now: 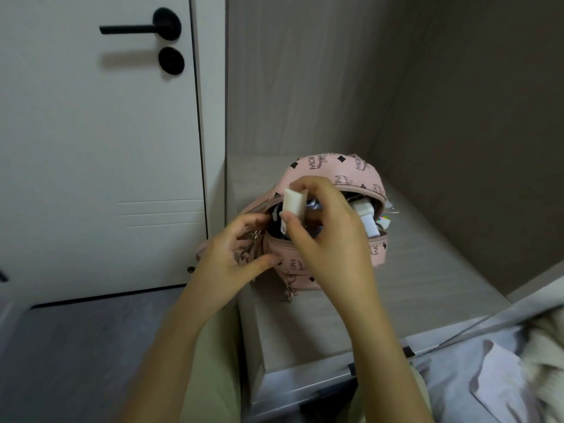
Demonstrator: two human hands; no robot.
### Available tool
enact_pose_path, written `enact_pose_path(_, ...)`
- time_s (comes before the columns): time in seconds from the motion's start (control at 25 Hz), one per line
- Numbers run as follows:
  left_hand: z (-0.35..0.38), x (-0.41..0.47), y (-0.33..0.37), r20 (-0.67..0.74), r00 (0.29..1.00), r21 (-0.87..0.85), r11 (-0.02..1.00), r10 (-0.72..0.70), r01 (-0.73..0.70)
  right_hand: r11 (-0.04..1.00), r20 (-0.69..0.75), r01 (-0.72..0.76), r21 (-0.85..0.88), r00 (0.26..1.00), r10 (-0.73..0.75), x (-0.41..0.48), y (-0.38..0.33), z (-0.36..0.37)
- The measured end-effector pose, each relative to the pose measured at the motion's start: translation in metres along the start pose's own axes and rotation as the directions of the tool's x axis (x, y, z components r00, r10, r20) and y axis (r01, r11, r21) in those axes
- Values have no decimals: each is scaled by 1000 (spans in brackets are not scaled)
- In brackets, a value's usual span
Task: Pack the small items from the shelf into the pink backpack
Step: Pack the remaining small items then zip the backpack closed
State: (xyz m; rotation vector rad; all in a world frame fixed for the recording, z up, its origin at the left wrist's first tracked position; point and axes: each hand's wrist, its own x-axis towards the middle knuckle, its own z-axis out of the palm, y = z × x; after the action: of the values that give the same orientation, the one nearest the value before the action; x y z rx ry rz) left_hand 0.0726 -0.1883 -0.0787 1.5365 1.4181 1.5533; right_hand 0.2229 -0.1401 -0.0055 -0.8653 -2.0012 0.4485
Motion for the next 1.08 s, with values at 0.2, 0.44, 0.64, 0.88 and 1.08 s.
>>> enact_pose_path(0.2,1,-1,-5,-12,1000,-42,999,-7,6,960,-26,-24,-280,1000,18,2,-3,14)
enact_pose_path(0.44,4,2,-4,-16,997,-52,996,75,-76,934,-21,-96,-343,995,95,6,3,14)
enact_pose_path(0.64,12,8,4,-94,994,-74,995,59,-66,897,130,57,-439,992,0,4,4,11)
enact_pose_path(0.88,11,8,7,-147,988,140,990,41,-21,957,202,62,-282,979,-4,2,9,-2)
enact_pose_path(1.08,10,7,9,-194,979,181,983,57,-21,946,279,109,-307,960,-20,3,10,-6)
